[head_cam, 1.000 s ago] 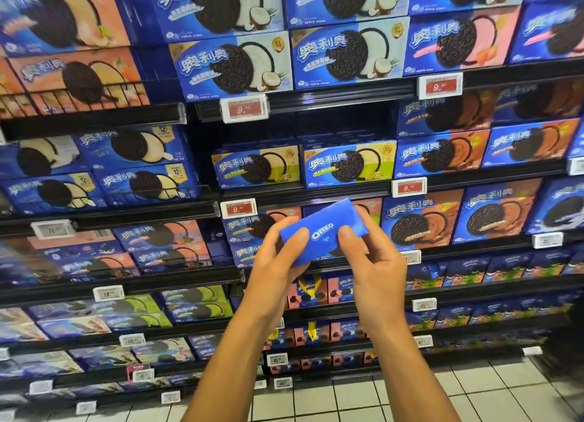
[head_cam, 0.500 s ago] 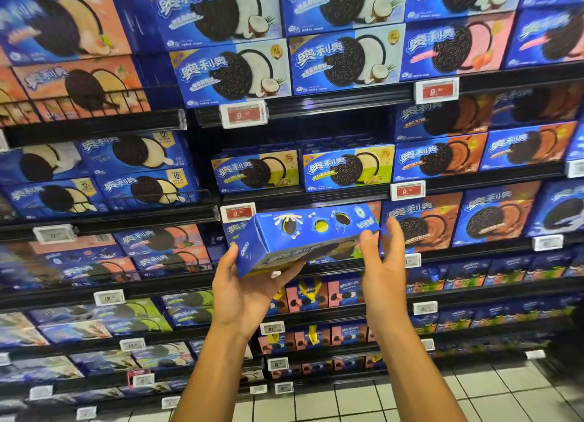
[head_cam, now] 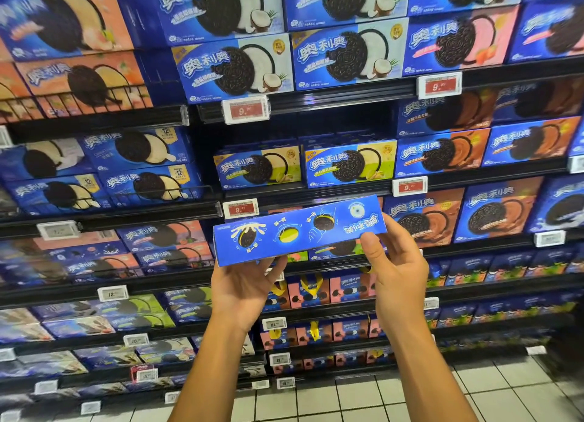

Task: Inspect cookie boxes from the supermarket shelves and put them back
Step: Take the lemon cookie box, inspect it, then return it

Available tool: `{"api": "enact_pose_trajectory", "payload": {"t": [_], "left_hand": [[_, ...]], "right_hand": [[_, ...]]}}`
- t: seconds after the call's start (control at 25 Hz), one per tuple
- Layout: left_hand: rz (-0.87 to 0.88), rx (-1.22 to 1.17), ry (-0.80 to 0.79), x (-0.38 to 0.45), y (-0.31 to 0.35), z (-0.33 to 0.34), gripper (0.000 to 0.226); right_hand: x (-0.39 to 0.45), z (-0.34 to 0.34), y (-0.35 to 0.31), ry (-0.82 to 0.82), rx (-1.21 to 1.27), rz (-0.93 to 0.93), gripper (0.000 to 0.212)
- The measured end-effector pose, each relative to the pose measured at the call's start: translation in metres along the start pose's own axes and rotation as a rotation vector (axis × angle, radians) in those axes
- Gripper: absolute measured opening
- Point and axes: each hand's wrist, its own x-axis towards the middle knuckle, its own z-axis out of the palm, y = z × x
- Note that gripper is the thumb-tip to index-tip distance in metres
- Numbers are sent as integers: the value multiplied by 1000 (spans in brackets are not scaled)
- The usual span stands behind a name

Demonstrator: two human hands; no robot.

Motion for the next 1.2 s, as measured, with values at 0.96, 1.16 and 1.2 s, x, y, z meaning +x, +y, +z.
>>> {"api": "enact_pose_trajectory", "payload": {"t": [0.96,1.16,1.2], "left_hand": [[179,736,63,-21,-3,57,38],[199,618,57,-18,-1,48,35],[199,531,141,-15,2,43,31]], "right_hand": [[-11,37,0,-233,125,279,51],[1,24,5,-157,324,322,40],[5,18,5,-159,373,343,37]]}}
